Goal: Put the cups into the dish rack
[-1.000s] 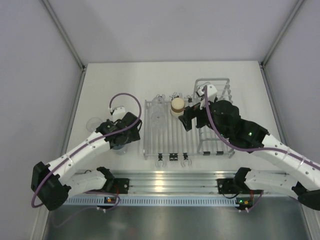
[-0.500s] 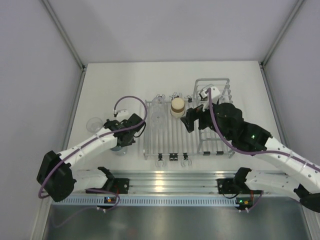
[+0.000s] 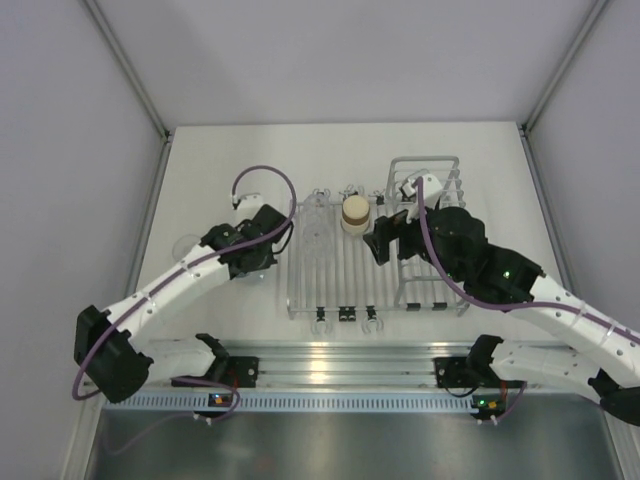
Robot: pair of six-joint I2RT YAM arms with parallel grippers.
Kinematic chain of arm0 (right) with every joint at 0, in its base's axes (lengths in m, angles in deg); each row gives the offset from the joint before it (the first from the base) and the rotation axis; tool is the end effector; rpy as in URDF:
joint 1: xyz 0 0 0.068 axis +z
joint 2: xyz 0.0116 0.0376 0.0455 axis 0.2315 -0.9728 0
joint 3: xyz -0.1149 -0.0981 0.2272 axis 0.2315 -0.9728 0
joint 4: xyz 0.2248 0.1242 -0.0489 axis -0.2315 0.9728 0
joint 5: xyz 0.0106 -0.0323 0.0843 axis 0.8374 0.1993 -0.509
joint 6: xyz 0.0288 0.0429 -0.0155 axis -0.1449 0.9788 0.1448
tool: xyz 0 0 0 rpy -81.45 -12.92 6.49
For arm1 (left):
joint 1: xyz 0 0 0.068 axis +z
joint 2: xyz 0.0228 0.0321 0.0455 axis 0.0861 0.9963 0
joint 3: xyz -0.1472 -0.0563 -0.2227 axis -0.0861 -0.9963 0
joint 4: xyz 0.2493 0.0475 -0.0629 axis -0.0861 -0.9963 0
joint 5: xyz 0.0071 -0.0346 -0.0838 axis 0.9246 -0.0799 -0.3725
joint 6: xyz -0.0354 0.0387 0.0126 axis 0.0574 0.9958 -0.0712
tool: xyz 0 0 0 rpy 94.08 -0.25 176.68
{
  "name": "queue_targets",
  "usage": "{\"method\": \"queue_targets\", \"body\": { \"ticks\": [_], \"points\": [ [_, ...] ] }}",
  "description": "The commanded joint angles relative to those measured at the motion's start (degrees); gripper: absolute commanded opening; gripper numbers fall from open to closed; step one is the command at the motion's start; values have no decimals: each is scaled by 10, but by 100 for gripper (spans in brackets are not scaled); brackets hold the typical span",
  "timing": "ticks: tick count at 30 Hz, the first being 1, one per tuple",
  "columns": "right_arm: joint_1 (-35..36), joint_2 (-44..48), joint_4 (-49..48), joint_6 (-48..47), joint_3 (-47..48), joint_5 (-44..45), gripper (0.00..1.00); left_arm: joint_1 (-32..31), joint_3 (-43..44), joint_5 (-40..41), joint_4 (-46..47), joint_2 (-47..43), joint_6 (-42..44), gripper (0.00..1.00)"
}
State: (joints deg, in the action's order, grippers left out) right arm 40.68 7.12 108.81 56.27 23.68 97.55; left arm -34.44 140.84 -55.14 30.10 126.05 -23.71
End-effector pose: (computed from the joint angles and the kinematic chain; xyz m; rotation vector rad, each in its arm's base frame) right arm 0.1249 0.1543 0.3724 -0.4850 1.8499 0.5058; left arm 0.1789 -0.1233 0.2644 -0.2684 2.4795 0.1590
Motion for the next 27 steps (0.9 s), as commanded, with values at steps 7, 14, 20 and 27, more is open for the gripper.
{"method": "queue_targets", "body": {
  "ticks": [7,14,20,27],
  "points": [
    [-20,3,21,-3,33,48,96,1,166,29,69,-103,108,0],
    [-48,35,-34,13,11,-11,97,1,75,-154,367,-231,183,0],
    [-84,92,-210,36,-61,-113,99,1,-7,-367,605,-240,148,0],
    [-142,123,-447,134,-126,-288,99,7,-125,-502,921,-242,27,0]
  ]
}}
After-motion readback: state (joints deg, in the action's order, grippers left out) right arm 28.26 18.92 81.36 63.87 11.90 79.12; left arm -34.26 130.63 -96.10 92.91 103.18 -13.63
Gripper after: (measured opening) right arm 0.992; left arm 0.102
